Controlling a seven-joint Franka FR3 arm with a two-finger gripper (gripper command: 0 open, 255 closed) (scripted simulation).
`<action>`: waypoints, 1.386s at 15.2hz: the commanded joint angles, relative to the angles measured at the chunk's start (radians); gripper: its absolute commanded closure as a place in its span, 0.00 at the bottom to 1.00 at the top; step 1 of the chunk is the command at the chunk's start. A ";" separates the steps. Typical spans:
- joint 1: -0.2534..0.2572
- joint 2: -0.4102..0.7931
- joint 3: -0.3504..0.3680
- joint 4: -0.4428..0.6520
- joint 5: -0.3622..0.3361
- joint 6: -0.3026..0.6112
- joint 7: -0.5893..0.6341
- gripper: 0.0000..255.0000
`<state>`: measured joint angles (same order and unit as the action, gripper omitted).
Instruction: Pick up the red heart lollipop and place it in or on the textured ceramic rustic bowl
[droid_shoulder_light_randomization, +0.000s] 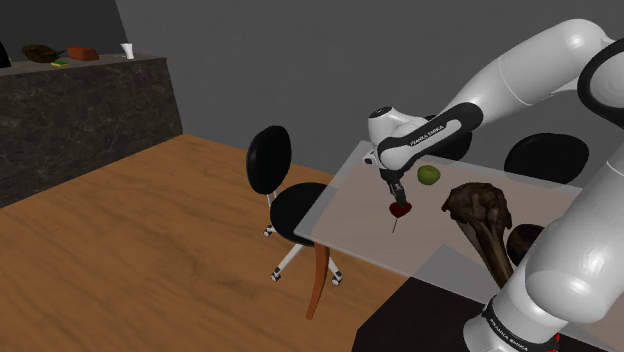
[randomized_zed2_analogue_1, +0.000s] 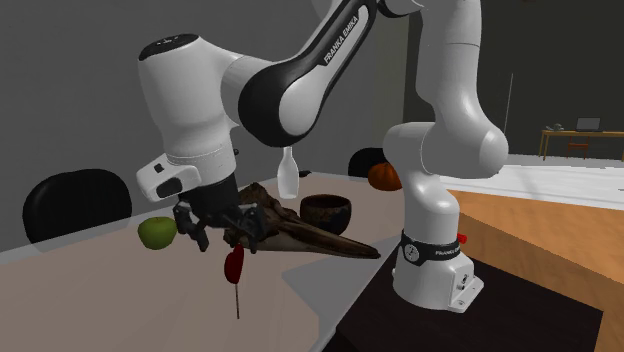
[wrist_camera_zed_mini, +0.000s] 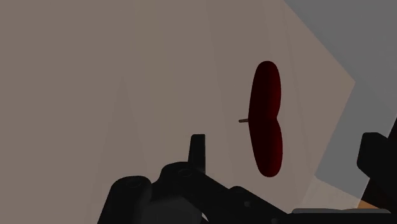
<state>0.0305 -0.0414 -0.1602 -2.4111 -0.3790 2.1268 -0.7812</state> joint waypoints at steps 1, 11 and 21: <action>0.000 0.000 0.000 0.000 0.000 0.001 0.000 0.00; 0.000 0.000 0.000 0.000 0.000 0.000 0.000 1.00; 0.004 -0.072 0.005 0.040 0.013 -0.108 -0.030 1.00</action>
<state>0.0344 -0.1036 -0.1555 -2.3782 -0.3673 2.0347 -0.8063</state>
